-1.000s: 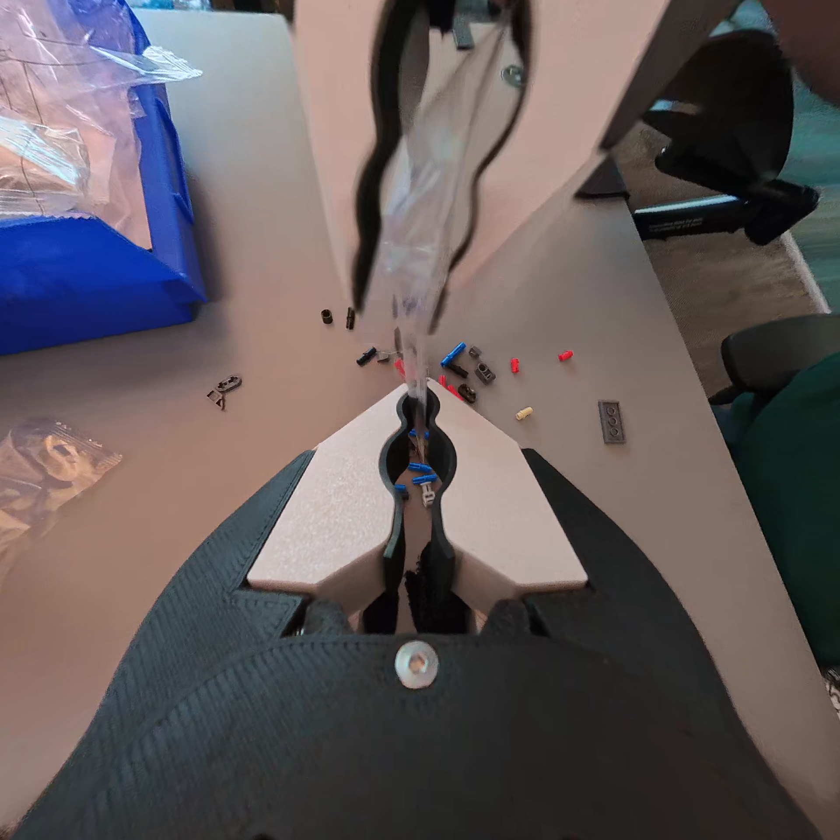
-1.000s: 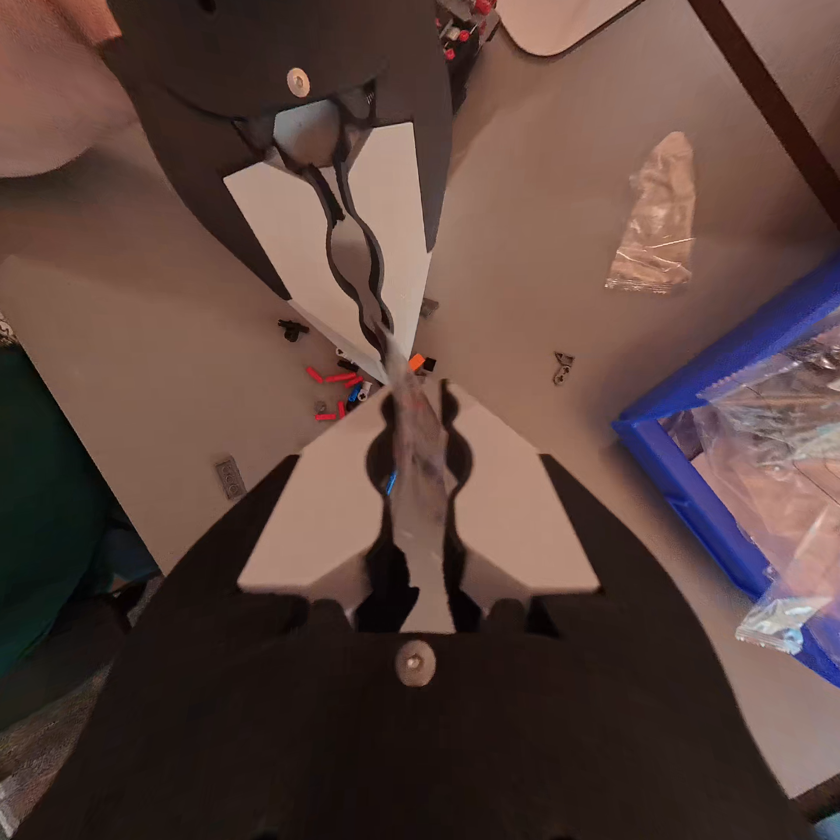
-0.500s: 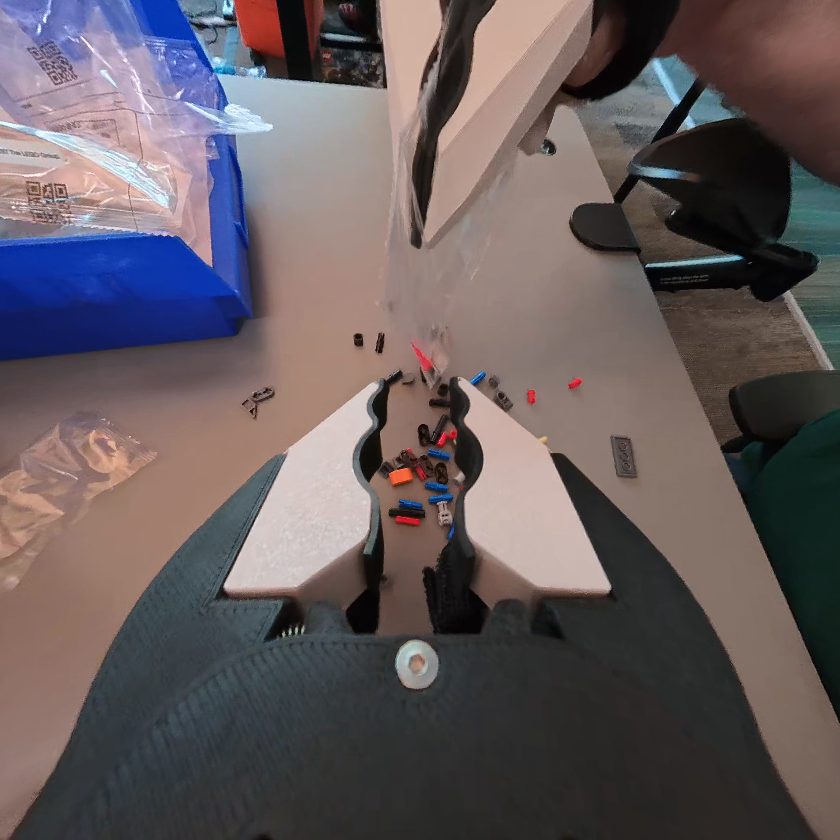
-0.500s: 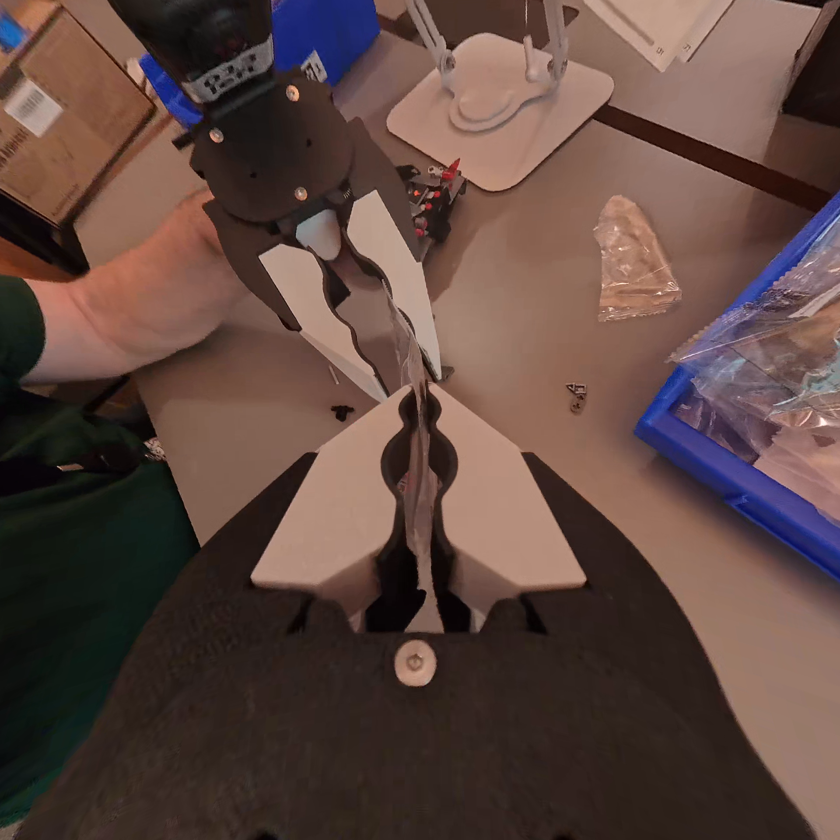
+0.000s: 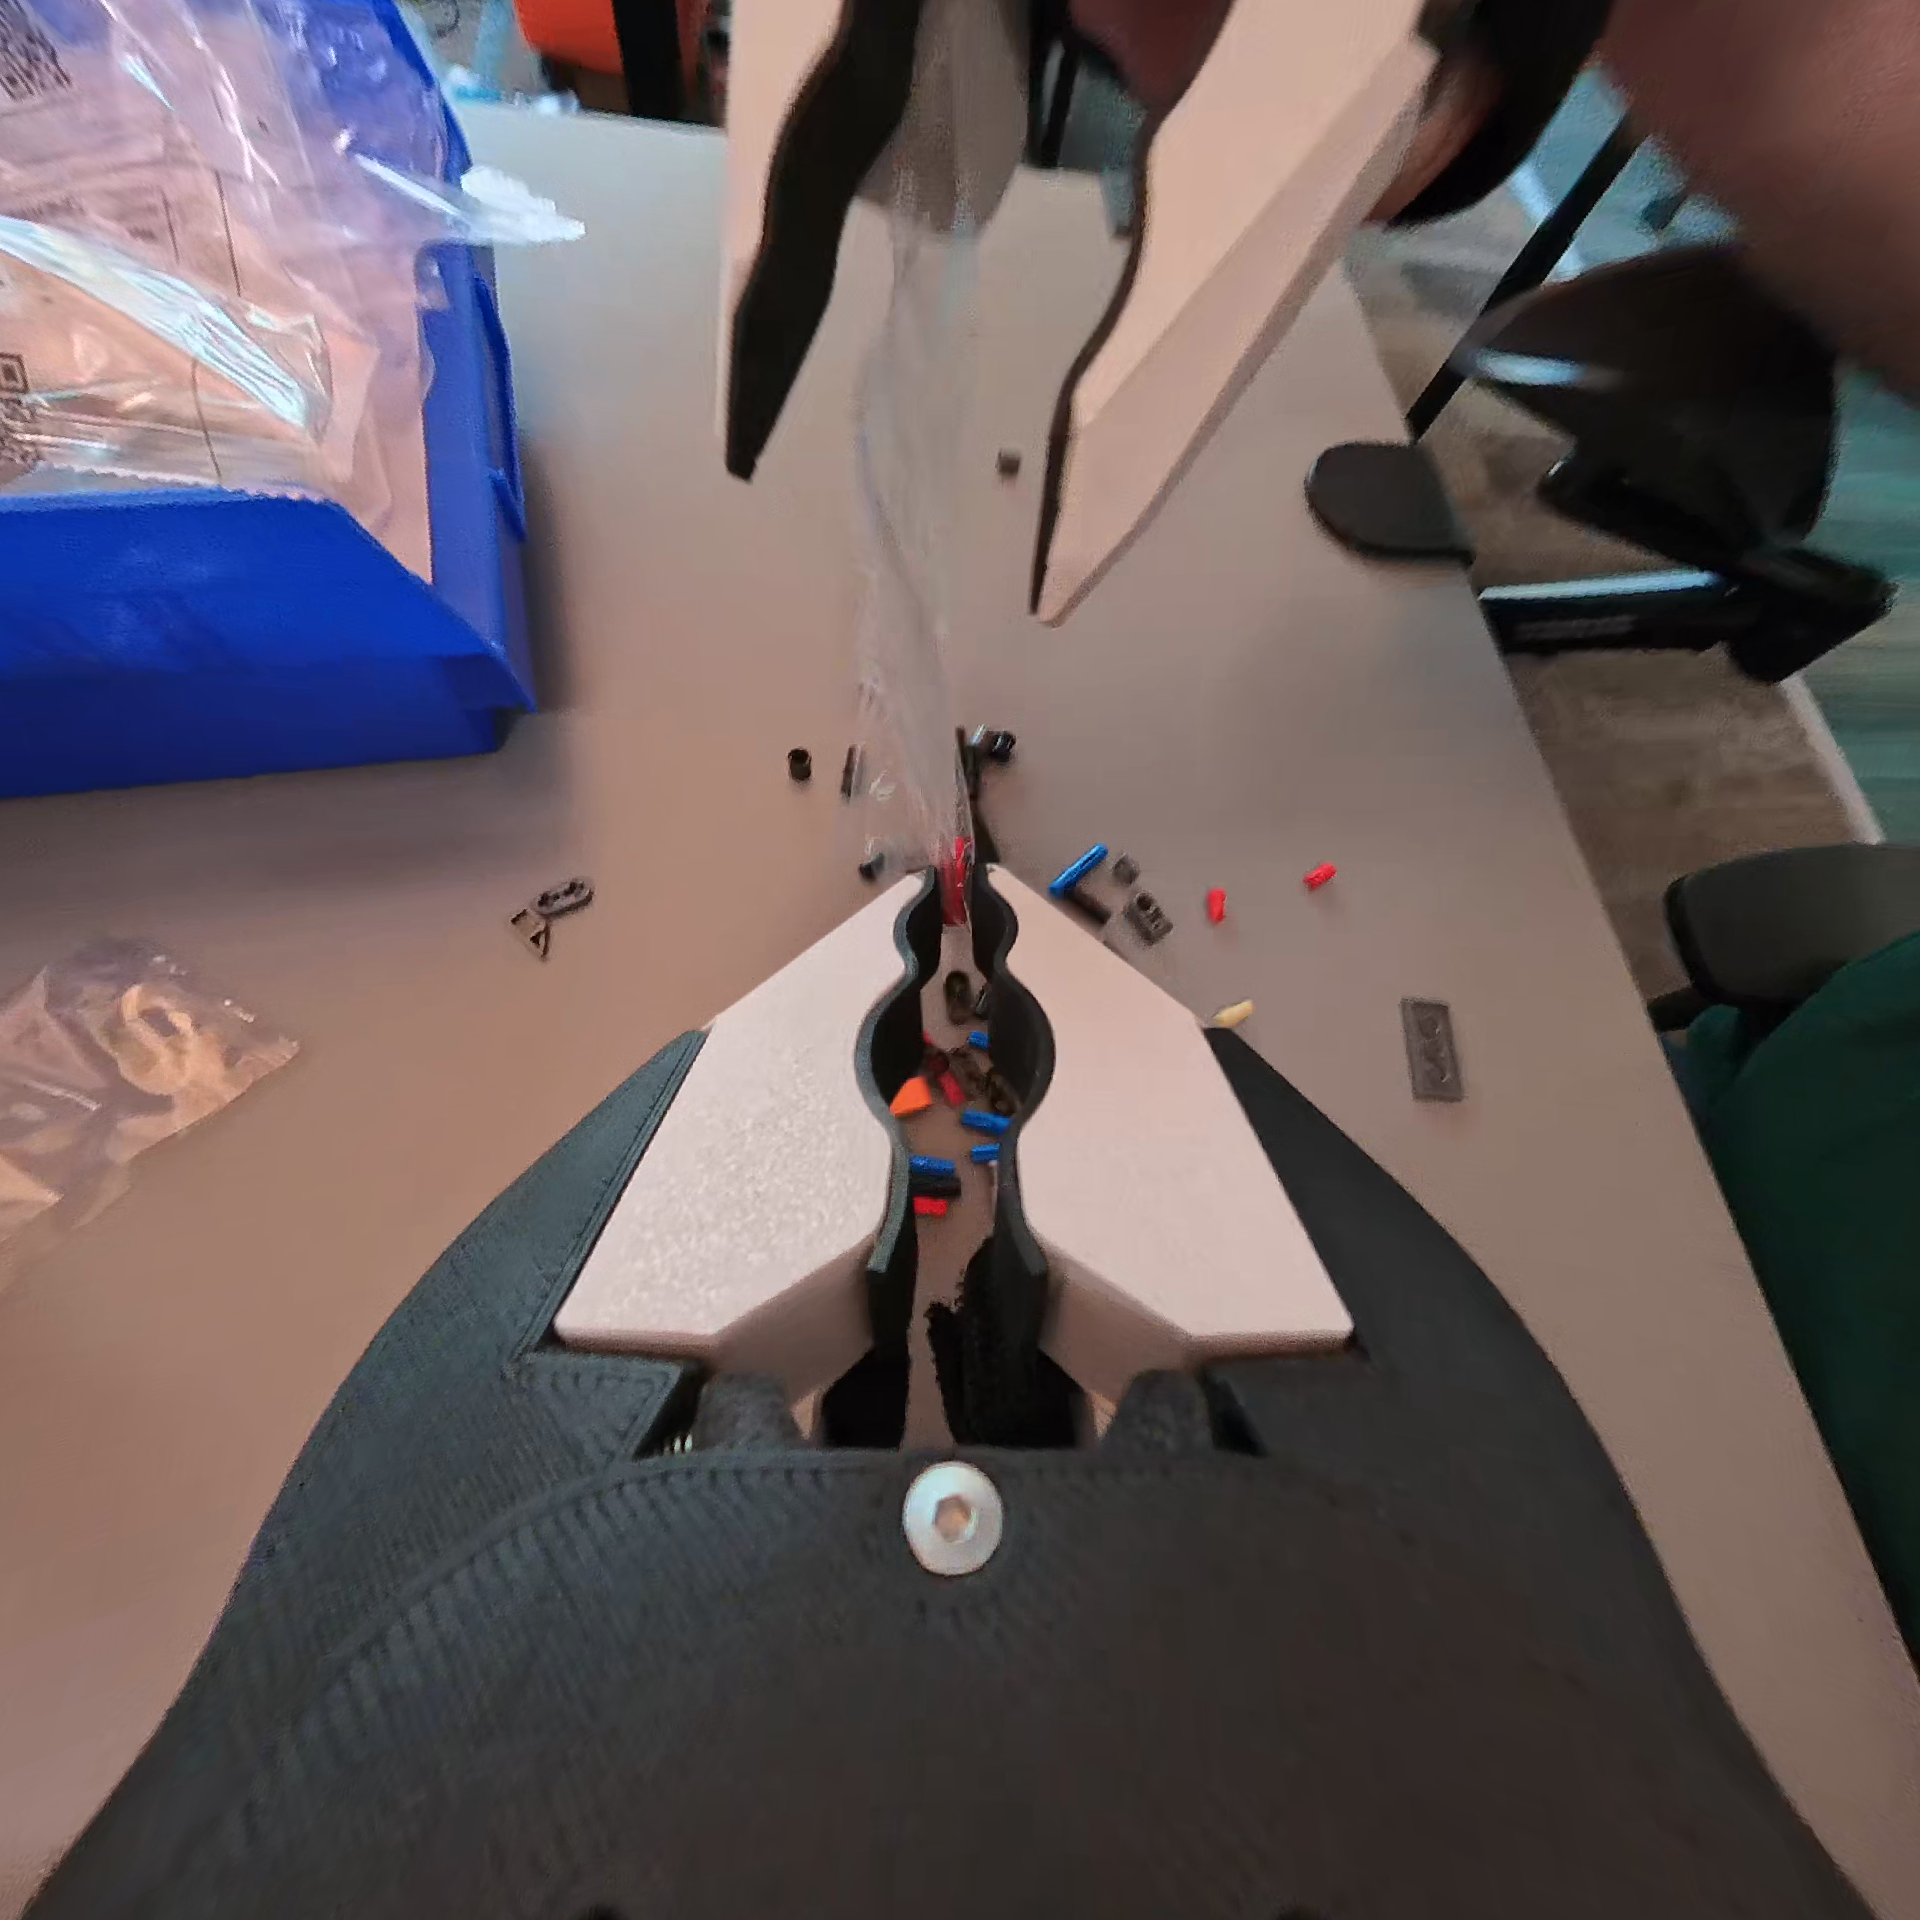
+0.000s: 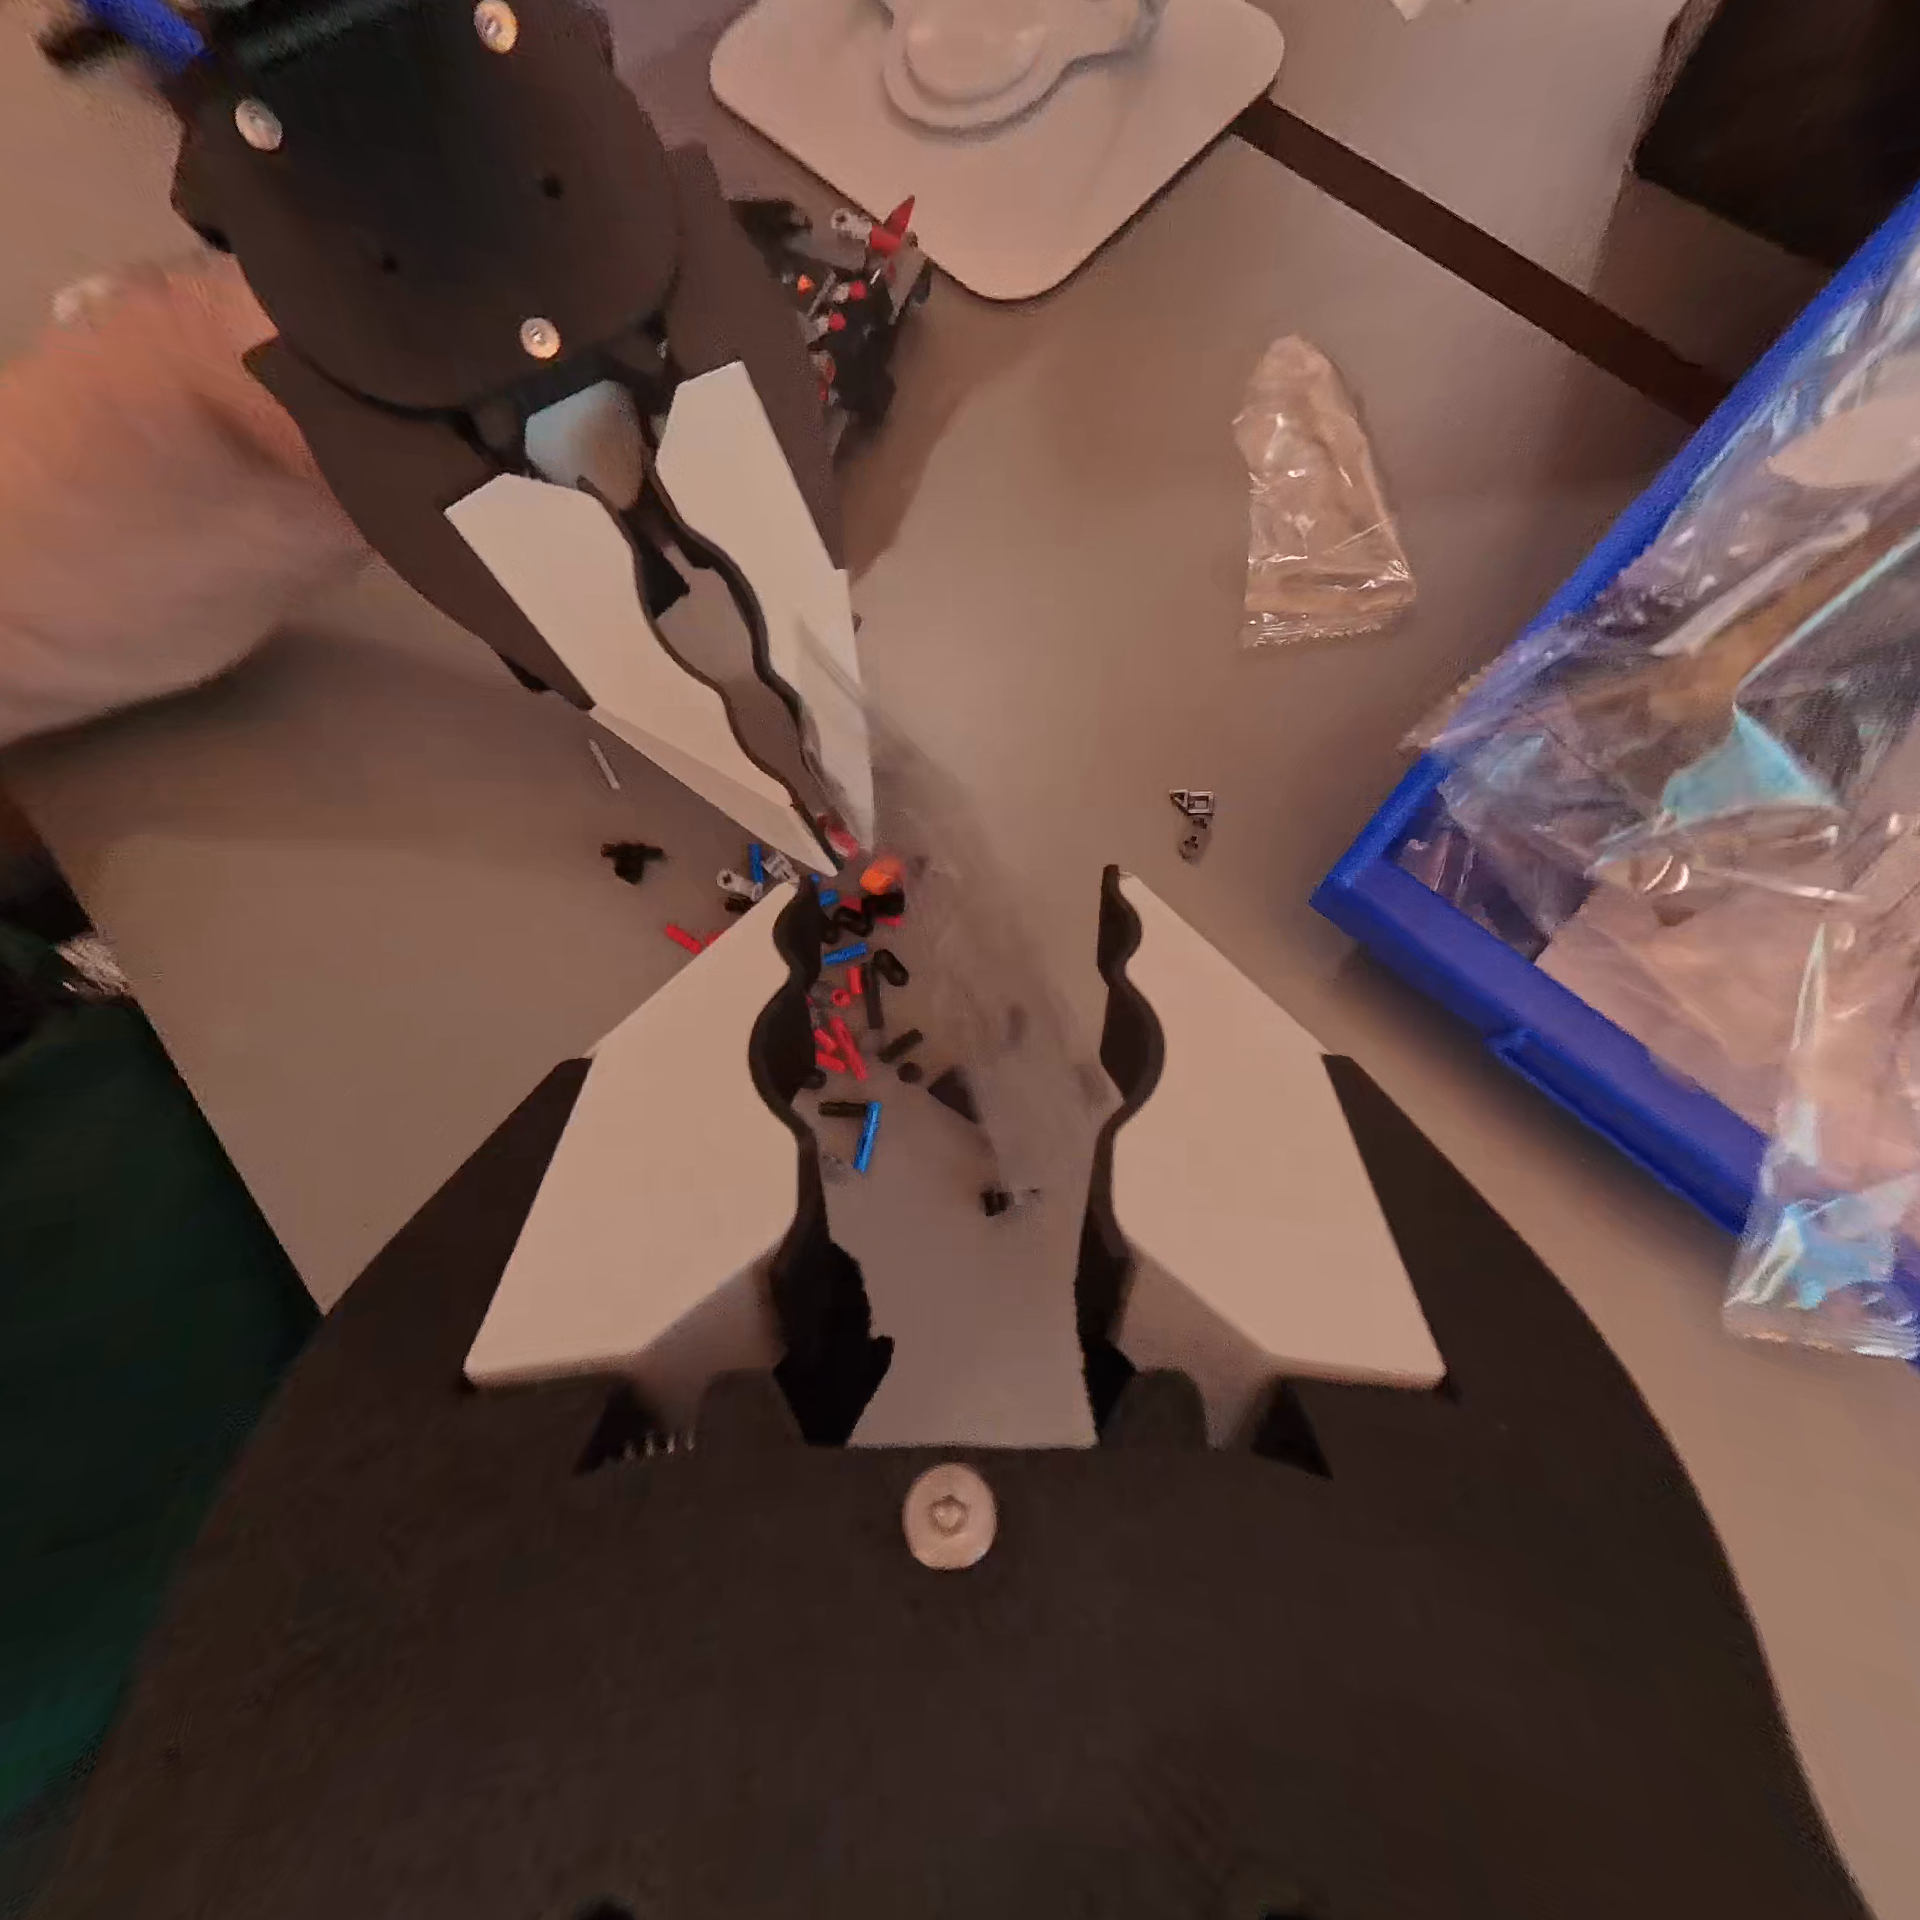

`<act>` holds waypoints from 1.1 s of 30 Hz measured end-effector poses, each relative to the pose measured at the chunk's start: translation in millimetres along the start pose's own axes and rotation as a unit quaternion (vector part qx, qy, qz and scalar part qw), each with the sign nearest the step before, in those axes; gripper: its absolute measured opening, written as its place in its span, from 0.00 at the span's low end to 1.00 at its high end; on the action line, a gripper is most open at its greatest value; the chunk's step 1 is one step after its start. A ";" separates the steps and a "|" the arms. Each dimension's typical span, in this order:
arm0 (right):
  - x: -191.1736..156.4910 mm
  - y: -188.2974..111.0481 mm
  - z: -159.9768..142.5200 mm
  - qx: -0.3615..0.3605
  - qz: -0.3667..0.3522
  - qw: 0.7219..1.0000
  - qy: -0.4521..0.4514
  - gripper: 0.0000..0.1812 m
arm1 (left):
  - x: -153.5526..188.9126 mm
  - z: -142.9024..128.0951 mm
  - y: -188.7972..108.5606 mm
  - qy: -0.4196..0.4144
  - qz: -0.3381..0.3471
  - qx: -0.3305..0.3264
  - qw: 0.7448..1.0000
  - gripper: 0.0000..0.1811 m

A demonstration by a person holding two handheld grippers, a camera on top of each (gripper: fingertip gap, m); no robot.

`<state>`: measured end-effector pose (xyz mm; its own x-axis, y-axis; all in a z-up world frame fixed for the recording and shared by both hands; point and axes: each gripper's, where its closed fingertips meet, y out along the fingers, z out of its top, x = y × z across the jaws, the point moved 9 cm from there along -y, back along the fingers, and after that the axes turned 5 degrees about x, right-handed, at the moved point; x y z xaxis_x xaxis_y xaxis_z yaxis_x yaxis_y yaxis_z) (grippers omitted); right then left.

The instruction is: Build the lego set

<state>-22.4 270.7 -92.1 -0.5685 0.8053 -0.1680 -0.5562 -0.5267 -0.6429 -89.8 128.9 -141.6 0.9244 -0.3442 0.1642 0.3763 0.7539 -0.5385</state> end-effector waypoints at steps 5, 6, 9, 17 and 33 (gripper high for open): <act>-25.6 15.2 15.4 -0.067 0.004 0.990 -0.125 0.26 | 9.5 -6.2 13.0 0.045 0.016 -0.085 0.995 0.01; -27.9 21.9 14.5 -0.085 0.013 0.987 -0.136 0.19 | 11.3 -6.6 15.1 0.051 0.016 -0.095 0.994 0.01; -25.1 39.9 7.4 -0.126 0.038 0.983 -0.131 0.00 | 12.6 -5.8 16.5 0.055 0.020 -0.102 0.993 0.01; -5.0 22.4 10.4 0.010 0.084 0.996 -0.026 0.00 | 0.8 -4.9 7.7 0.038 0.034 -0.058 0.997 0.15; 15.3 -36.9 27.4 0.058 0.045 0.997 -0.010 0.00 | -14.1 -5.7 -23.2 0.017 0.056 -0.047 0.997 0.11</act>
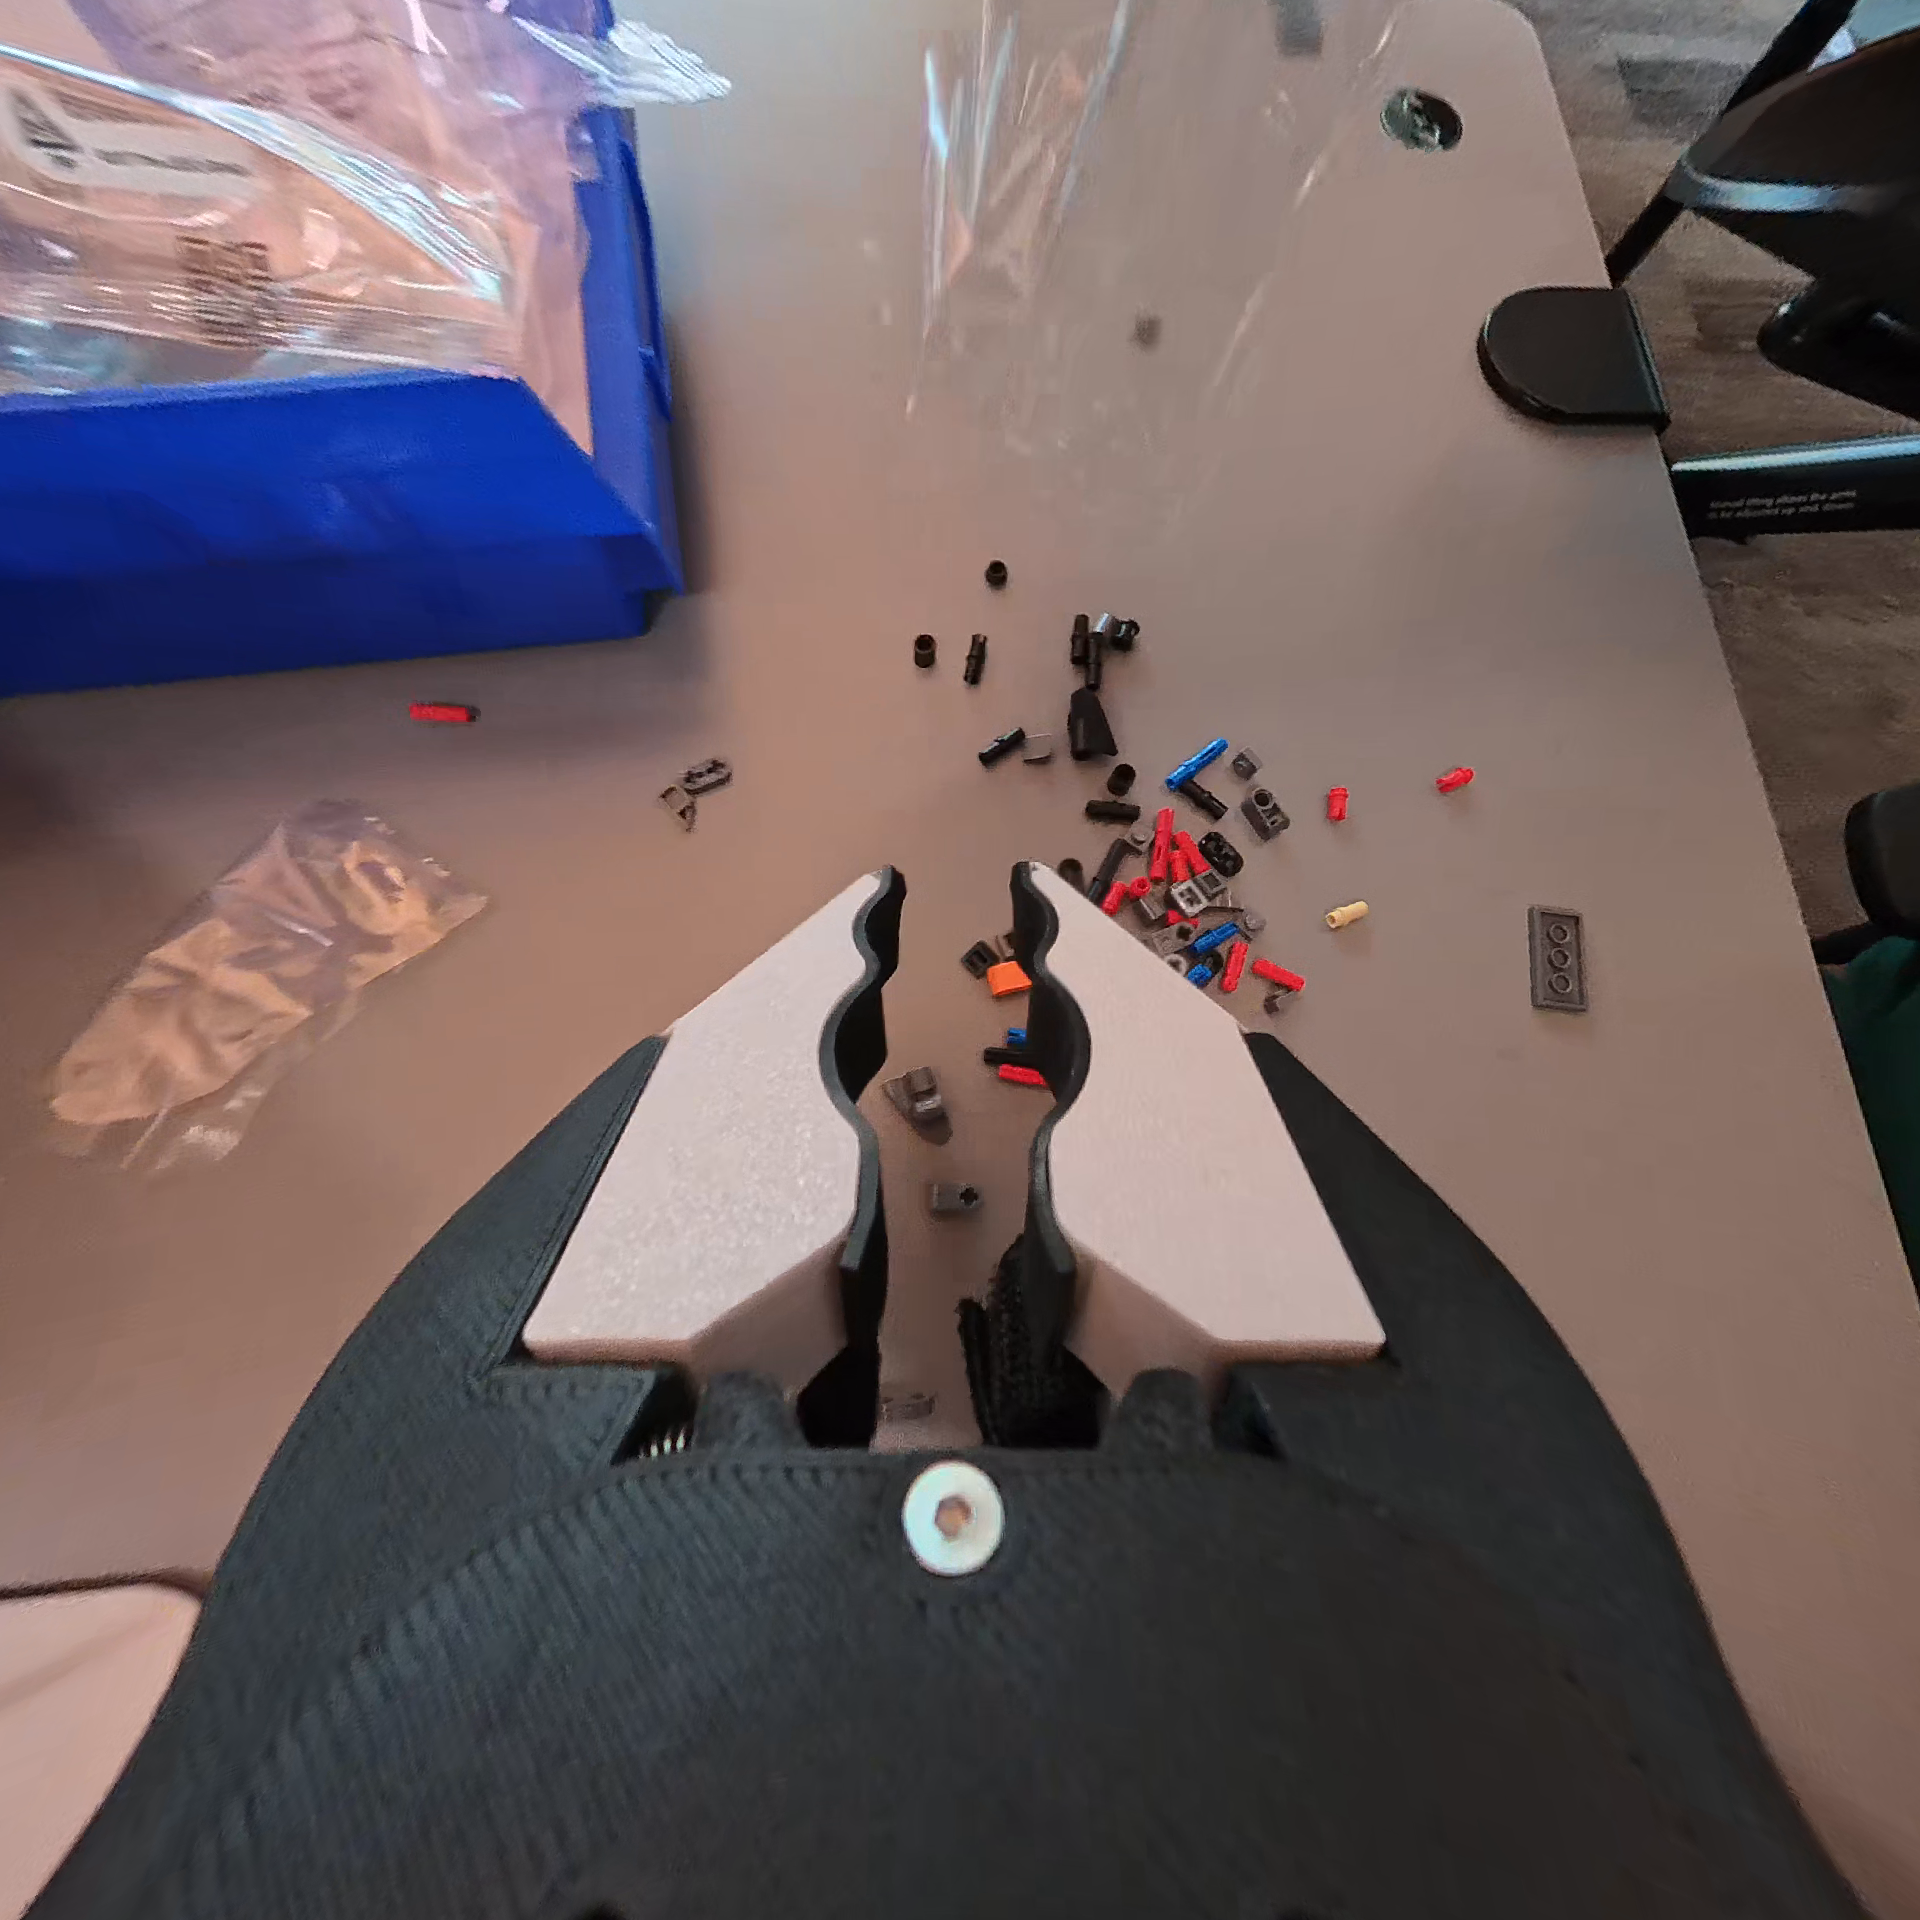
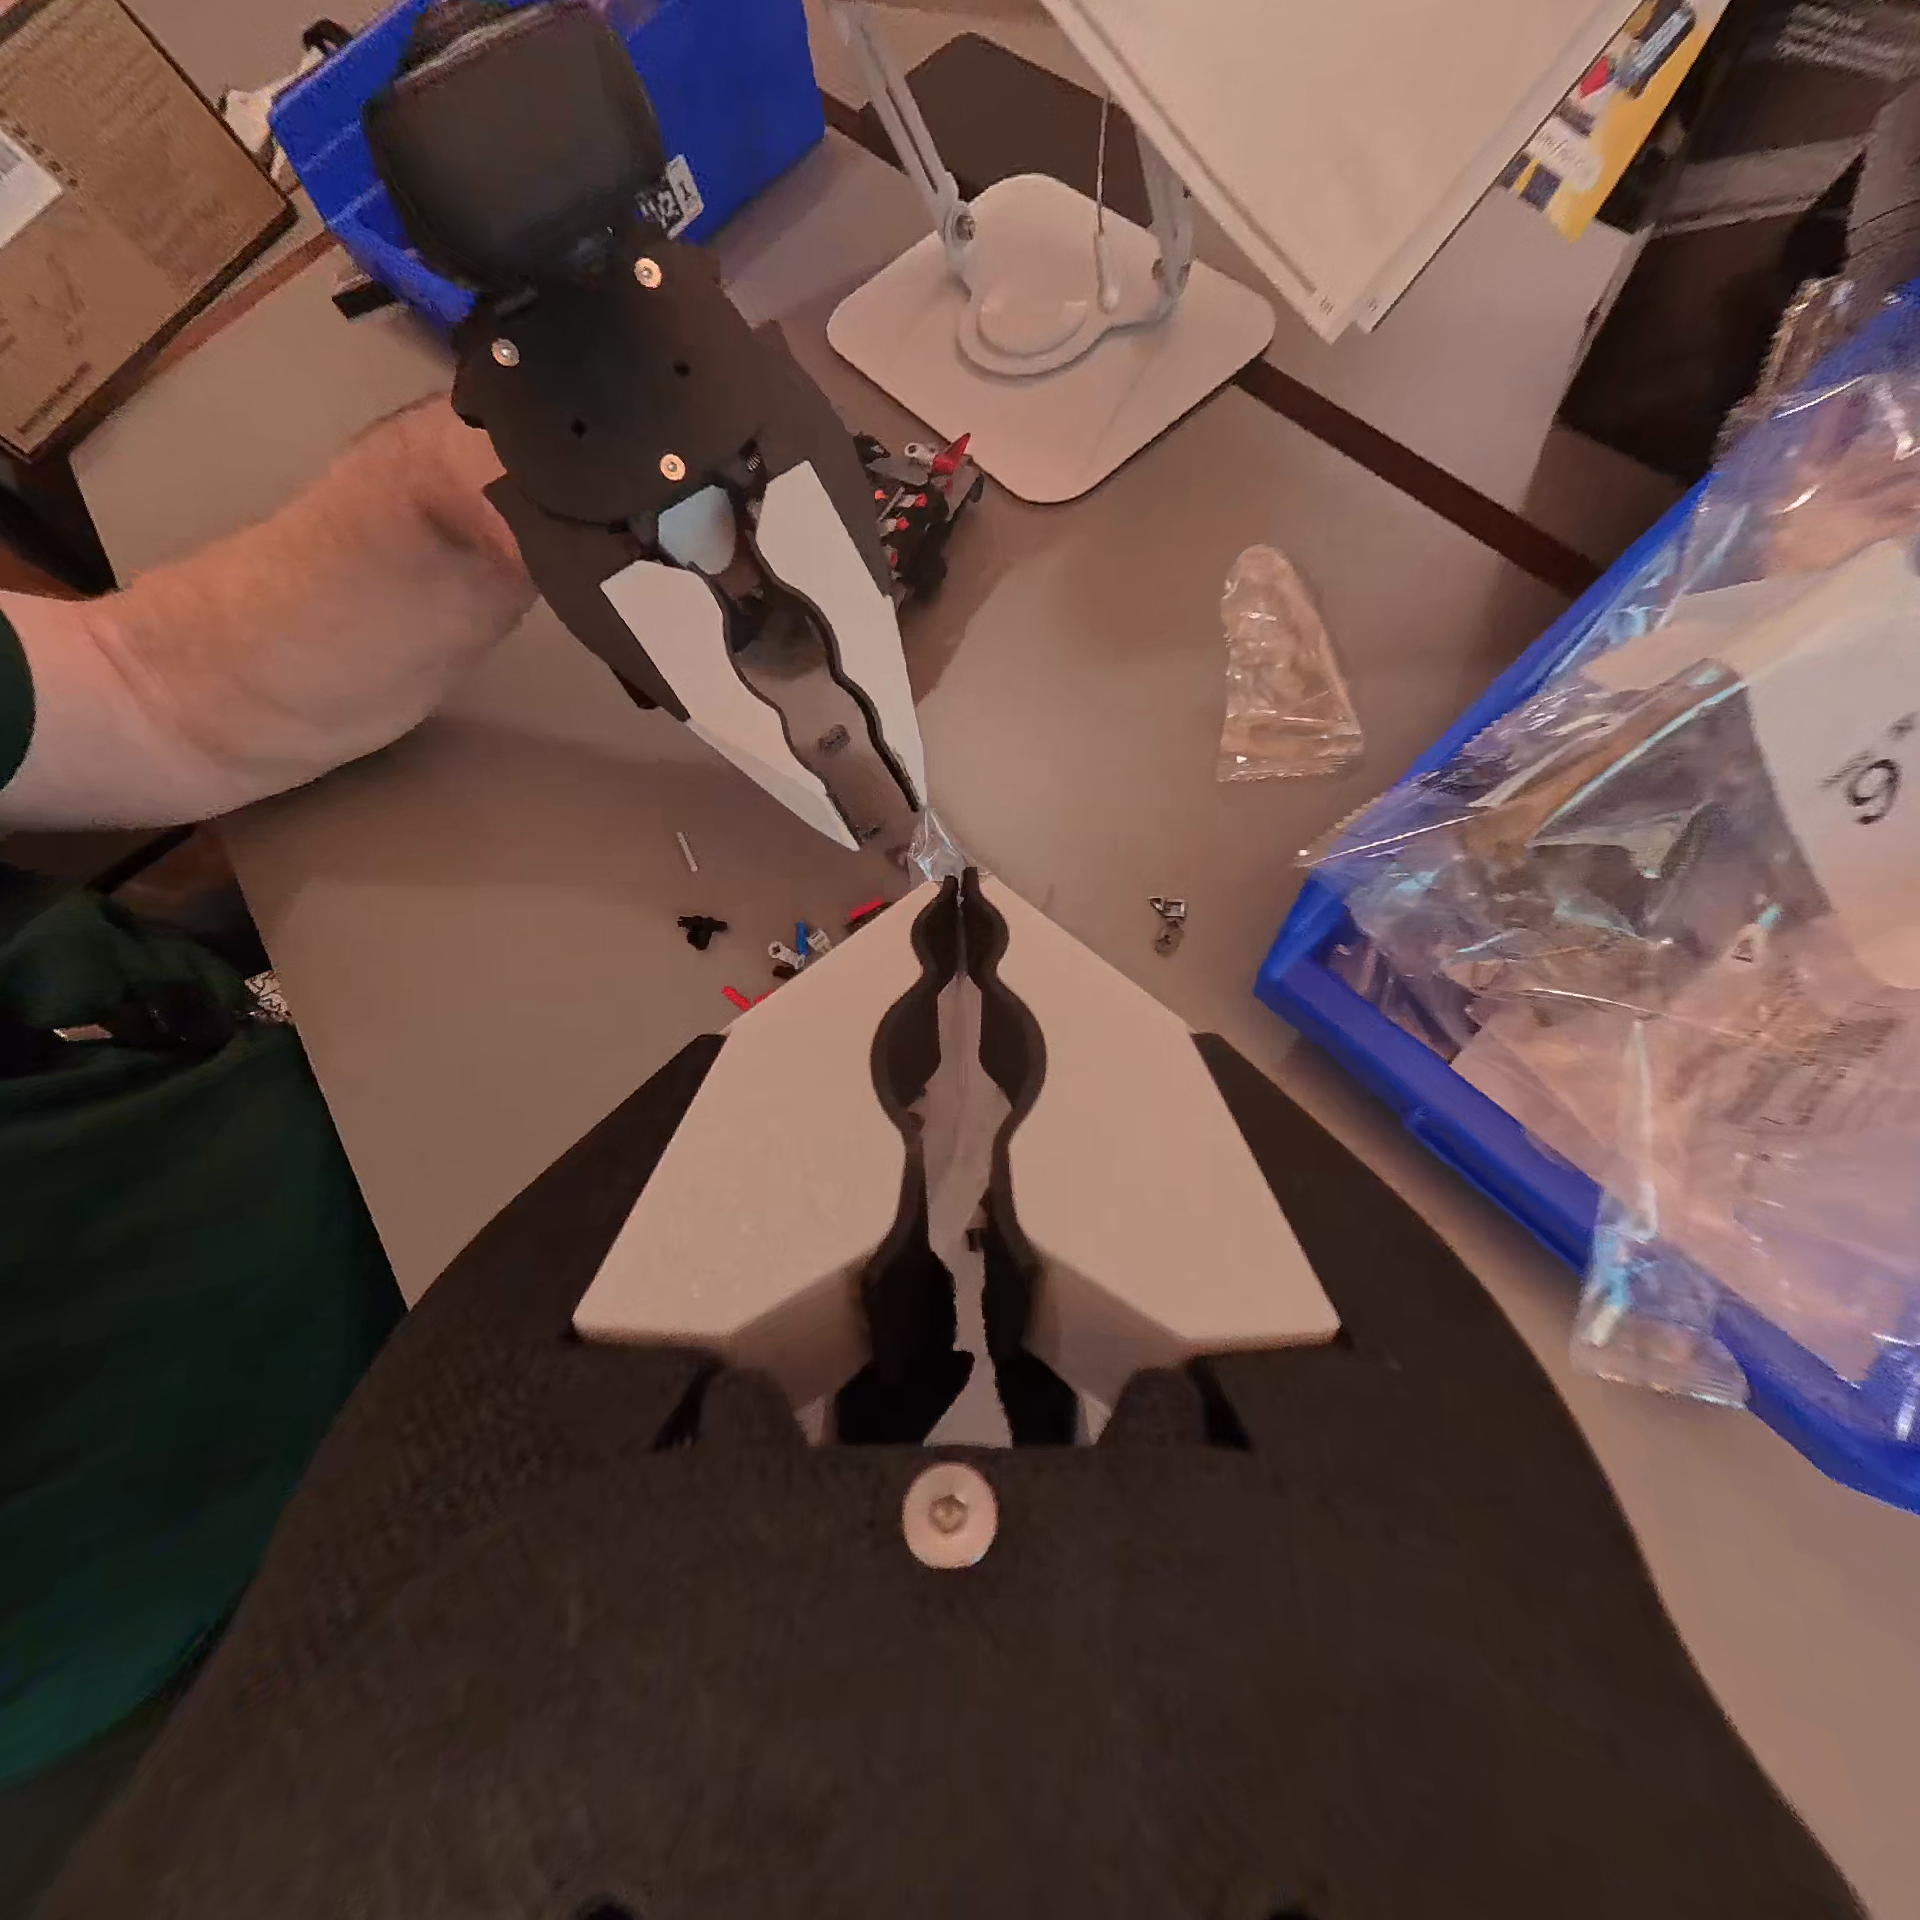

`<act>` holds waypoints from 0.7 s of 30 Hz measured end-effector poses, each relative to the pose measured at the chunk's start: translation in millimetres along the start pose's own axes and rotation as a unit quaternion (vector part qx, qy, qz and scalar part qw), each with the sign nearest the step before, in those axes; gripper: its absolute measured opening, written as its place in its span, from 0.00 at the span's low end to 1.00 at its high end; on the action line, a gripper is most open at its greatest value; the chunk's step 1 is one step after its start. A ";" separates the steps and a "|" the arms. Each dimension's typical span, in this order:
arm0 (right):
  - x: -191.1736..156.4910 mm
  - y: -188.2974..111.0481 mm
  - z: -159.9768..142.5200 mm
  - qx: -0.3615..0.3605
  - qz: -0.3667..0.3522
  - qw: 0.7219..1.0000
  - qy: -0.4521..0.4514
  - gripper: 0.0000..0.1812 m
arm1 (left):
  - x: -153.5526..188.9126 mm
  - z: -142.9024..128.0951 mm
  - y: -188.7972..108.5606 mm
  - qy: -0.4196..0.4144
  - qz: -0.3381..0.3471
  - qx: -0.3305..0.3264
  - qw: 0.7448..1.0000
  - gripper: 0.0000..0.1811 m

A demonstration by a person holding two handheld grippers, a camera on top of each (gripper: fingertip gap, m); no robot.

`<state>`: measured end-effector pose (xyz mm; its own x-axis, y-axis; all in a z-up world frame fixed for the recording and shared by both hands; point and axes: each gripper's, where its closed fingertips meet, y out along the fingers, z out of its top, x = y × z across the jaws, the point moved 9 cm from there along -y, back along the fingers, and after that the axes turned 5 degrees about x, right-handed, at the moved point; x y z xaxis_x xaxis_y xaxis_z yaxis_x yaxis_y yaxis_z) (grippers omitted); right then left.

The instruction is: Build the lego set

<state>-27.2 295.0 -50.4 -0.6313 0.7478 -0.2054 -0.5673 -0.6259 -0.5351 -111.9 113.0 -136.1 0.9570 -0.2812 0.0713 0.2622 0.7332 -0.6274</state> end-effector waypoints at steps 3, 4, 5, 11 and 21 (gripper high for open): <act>6.2 -14.0 5.8 0.006 -0.029 1.000 -0.005 0.00 | -2.1 3.1 -15.0 0.001 0.014 0.010 1.000 0.10; 9.1 -18.6 7.9 0.011 -0.039 0.999 -0.005 0.00 | -2.1 4.2 -19.6 0.004 0.020 0.012 1.000 0.10; 12.4 -23.4 10.7 0.018 -0.046 0.999 -0.004 0.00 | -2.1 5.3 -23.9 0.006 0.025 0.014 1.000 0.10; 43.0 -49.9 51.2 0.079 -0.108 0.991 -0.017 0.00 | 3.7 13.4 -42.4 0.018 0.036 0.028 0.999 0.08; 157.8 -14.8 95.9 0.065 -0.160 0.985 -0.002 0.00 | 15.9 21.1 -64.6 0.052 0.055 0.023 0.997 0.00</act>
<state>-169.2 401.1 3.6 -0.4117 0.9104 -0.0405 -0.8003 -0.3825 -0.4618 -111.0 74.3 -78.1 0.9626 -0.2593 -0.0787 0.1646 0.7902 -0.5903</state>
